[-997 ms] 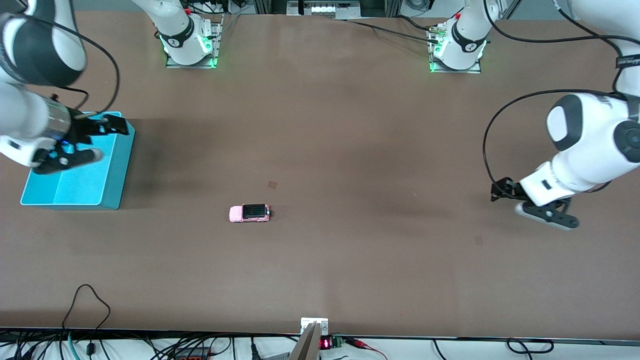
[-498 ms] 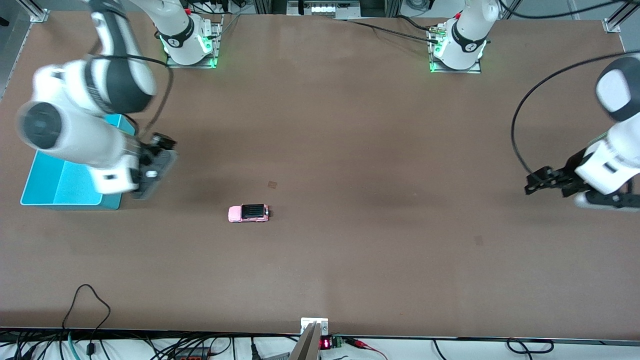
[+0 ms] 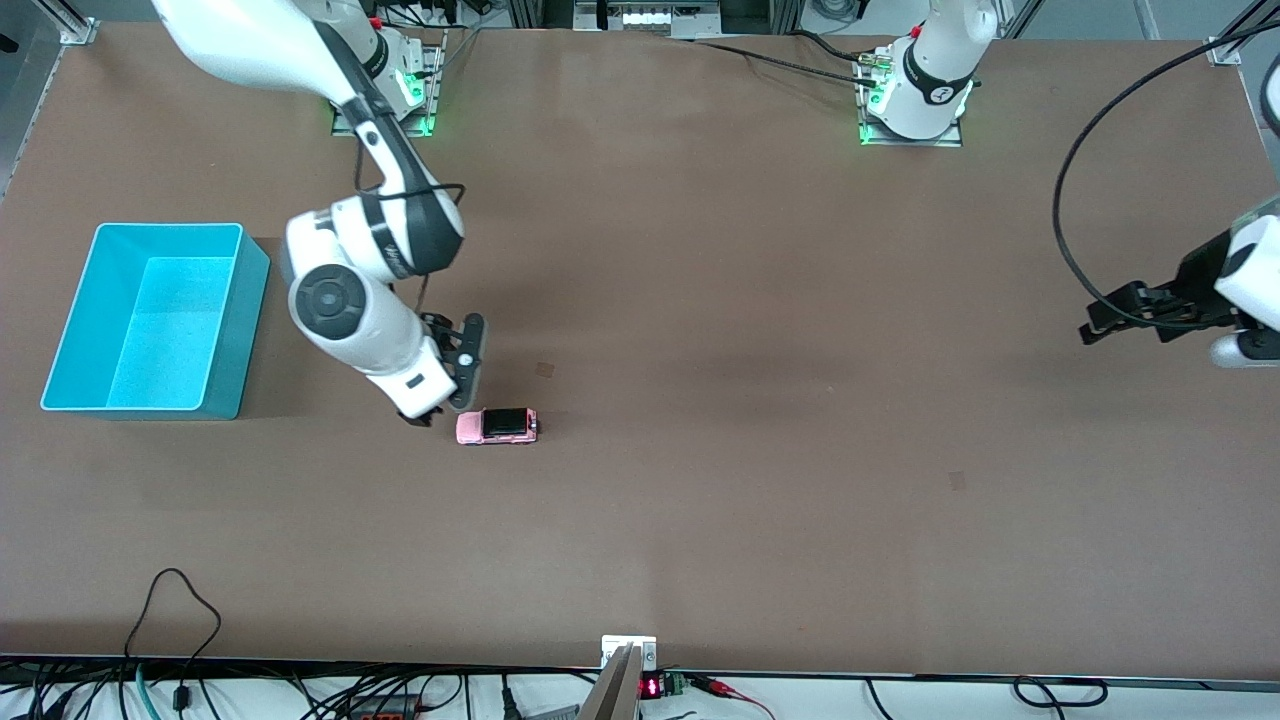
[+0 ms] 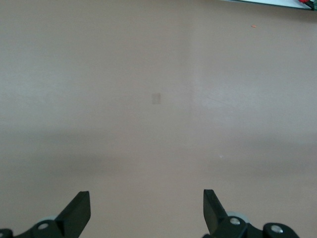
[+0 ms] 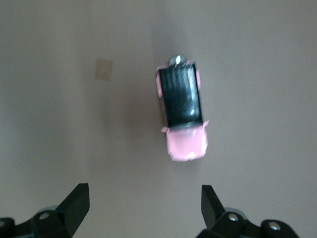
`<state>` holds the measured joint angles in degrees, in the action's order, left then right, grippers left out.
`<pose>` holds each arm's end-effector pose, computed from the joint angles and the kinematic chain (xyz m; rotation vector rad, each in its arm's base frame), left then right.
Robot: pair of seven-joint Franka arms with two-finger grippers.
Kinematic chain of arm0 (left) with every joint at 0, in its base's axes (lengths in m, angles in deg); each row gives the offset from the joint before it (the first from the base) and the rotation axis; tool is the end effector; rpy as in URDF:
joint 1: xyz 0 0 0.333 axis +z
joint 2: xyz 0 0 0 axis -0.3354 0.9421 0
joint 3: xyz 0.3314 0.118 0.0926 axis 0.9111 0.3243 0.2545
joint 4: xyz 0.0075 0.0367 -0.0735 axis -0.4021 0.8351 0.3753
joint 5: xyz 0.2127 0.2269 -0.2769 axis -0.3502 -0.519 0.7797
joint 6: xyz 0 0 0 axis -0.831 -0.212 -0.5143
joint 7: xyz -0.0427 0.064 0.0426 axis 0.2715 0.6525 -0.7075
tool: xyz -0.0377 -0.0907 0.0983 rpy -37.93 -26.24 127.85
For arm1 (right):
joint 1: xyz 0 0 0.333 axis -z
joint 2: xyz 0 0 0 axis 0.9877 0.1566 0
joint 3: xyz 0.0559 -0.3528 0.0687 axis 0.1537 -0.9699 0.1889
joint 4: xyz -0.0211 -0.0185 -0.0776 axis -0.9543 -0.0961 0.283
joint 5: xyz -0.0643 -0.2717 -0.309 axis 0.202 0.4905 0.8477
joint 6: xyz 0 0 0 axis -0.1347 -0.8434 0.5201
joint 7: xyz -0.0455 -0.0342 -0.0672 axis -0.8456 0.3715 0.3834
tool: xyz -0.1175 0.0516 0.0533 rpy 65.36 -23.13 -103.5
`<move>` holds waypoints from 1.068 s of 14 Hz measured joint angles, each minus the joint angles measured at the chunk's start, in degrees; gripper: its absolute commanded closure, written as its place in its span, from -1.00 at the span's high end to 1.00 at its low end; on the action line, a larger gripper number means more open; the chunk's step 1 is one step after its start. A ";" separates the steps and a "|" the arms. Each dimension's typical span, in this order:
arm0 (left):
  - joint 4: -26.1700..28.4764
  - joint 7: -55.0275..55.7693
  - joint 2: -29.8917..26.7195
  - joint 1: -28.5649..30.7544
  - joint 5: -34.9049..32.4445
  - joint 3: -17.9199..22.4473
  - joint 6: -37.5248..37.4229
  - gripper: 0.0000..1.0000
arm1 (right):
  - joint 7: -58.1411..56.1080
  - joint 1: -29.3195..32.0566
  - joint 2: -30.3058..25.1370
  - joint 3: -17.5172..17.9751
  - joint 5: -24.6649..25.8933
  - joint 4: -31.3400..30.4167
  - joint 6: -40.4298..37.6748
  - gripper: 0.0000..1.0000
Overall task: Wind and store pink jeep toy
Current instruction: 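Move the right gripper over the jeep while the left gripper withdraws, then lower and close the right gripper on the pink jeep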
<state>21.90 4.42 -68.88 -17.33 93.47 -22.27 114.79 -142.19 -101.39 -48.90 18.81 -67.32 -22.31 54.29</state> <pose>0.6349 0.0205 0.5522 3.0471 0.1046 0.0967 0.6653 0.2699 0.2919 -2.3243 -2.1116 0.0381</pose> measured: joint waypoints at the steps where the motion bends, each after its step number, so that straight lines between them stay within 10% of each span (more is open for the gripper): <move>1: 0.00 0.20 -0.03 -0.63 0.00 -0.06 -0.03 1.00 | -0.30 -0.34 0.99 -0.01 0.16 0.24 2.07 1.00; 15: 0.86 1.87 -2.36 -1.07 -0.89 -0.89 -3.66 1.00 | -0.59 -3.19 11.02 -1.33 0.35 4.02 14.77 1.00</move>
<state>22.76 6.29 -71.23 -18.40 92.59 -23.16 111.13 -142.78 -104.59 -37.88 17.48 -66.97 -18.29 69.07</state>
